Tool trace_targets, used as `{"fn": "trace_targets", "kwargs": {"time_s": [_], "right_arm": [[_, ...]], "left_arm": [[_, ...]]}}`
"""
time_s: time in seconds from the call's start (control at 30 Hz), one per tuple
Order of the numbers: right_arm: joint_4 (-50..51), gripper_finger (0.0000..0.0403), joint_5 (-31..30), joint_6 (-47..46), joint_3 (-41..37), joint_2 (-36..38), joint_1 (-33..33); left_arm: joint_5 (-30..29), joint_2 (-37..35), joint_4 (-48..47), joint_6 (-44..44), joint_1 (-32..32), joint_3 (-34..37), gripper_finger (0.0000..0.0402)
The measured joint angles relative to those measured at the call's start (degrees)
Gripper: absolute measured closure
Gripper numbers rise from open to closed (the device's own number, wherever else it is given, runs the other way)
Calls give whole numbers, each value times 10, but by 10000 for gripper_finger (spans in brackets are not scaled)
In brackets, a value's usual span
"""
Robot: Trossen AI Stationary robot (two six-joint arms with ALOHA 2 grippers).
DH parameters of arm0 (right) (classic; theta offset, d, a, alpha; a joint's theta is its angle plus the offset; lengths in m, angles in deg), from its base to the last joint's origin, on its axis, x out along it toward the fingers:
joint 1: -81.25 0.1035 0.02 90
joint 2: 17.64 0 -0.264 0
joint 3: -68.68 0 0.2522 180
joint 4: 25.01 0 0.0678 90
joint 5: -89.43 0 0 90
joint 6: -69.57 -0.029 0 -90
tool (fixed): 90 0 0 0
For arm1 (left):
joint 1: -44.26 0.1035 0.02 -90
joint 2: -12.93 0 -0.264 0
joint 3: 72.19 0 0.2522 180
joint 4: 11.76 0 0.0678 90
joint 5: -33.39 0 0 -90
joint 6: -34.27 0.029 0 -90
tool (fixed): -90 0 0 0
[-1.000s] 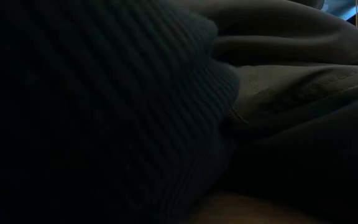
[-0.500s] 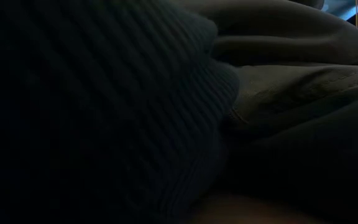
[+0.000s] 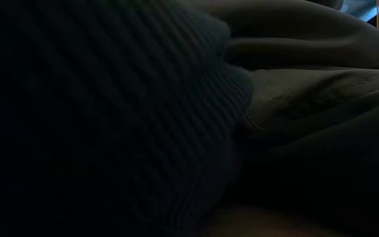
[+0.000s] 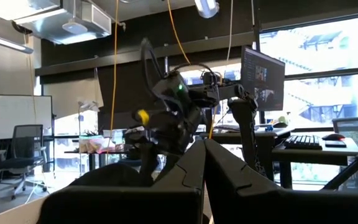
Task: Sort clothes
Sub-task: Put the black shirt into the white laundry organizer, then put the brown jacket into the white laundry organizer
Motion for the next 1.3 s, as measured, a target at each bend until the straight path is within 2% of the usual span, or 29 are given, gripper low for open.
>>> {"fn": "trace_targets", "kwargs": {"time_s": [0.17, 0.37, 0.5, 0.7, 0.87, 1.03, 1.13, 1.3], "right_arm": [[51, 192, -41, 28, 76, 0, 18], [118, 185, -48, 28, 170, 0, 55], [161, 185, -44, 24, 196, 1, 96], [245, 185, -44, 20, 201, 1, 170], [303, 184, -44, -20, 195, 1, 245], [319, 184, -46, -67, 176, 1, 335], [311, 184, -69, -93, 159, 1, 390], [297, 184, -147, -141, 125, 1, 472]], "left_arm": [[0, 0, 0, 0, 0, 0, 402], [0, 0, 0, 0, 0, 0, 401], [0, 0, -1, 0, 0, 0, 402], [0, 0, -1, 0, 0, 0, 402], [0, 0, -1, 0, 0, 0, 402], [0, 0, -1, 0, 0, 0, 402], [0, 0, -1, -8, 0, 0, 401], [-6, 0, 8, -5, 0, 0, 401]]}}
